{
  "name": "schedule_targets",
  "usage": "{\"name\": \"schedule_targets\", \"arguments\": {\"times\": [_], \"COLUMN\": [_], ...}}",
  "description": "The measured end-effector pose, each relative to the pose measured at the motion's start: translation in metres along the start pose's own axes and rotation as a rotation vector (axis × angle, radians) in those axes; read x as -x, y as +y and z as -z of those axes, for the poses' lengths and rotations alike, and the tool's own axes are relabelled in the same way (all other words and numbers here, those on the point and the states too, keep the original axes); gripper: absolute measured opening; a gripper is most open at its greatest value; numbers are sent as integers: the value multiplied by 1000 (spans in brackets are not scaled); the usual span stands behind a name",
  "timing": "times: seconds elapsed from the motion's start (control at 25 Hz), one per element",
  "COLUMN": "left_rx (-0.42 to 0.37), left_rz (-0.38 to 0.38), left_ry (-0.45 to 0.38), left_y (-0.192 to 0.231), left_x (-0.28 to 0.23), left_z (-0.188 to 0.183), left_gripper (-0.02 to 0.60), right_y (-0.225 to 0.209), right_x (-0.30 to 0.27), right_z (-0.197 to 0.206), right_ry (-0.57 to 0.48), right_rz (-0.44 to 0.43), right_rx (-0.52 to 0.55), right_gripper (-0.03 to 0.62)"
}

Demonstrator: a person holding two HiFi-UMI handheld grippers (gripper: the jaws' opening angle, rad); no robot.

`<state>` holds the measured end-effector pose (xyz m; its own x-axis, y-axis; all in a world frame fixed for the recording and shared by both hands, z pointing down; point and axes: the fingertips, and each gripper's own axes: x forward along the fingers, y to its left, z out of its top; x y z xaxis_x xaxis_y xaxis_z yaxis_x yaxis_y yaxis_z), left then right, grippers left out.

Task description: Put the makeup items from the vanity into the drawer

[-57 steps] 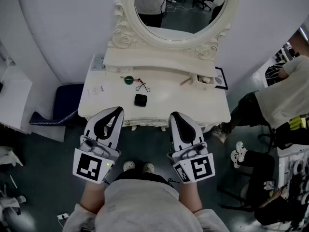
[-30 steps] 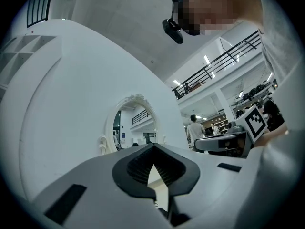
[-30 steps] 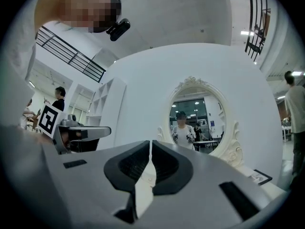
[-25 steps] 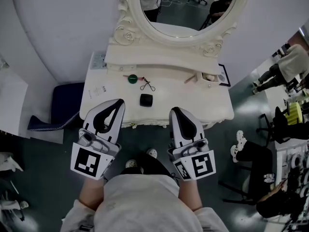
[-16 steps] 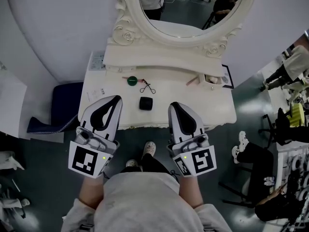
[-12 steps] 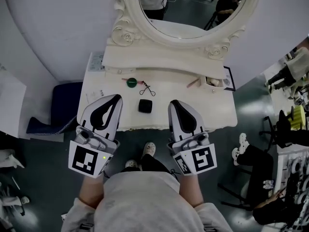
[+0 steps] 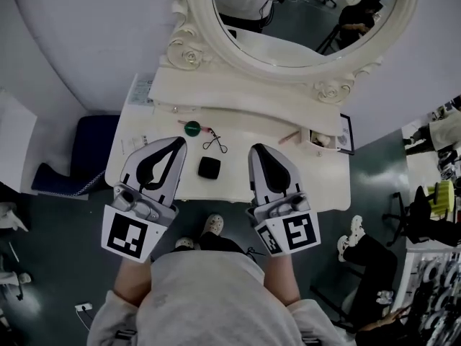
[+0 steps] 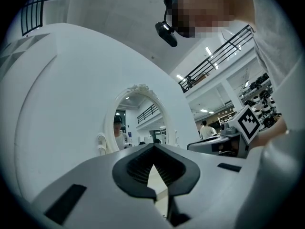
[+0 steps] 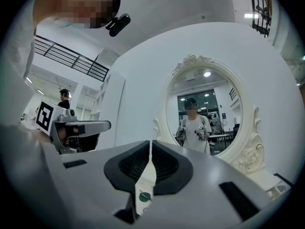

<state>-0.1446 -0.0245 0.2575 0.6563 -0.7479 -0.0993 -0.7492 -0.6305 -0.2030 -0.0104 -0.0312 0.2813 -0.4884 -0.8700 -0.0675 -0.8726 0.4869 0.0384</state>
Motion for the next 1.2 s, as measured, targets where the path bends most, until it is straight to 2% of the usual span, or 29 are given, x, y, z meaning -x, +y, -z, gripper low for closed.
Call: {"name": "schedule_targets", "arguments": {"times": [0.36, 0.56, 0.88, 1.2], "left_rx": [-2, -22, -56, -74], "left_rz": [-74, -88, -44, 17], "left_ry": [-22, -9, 1, 6], "left_y": [3, -4, -8, 9], "left_x": [-25, -38, -59, -78], "left_z": [-5, -1, 5, 9], "left_gripper": [11, 11, 11, 11], "right_y": [-27, -39, -43, -49], "right_x": [-23, -31, -49, -75], "right_z": [12, 24, 53, 92], "right_ry": [21, 41, 136, 298], "right_rz": [-88, -123, -153, -119], "right_rx": [-12, -27, -36, -63], "right_gripper": [28, 28, 28, 28]}}
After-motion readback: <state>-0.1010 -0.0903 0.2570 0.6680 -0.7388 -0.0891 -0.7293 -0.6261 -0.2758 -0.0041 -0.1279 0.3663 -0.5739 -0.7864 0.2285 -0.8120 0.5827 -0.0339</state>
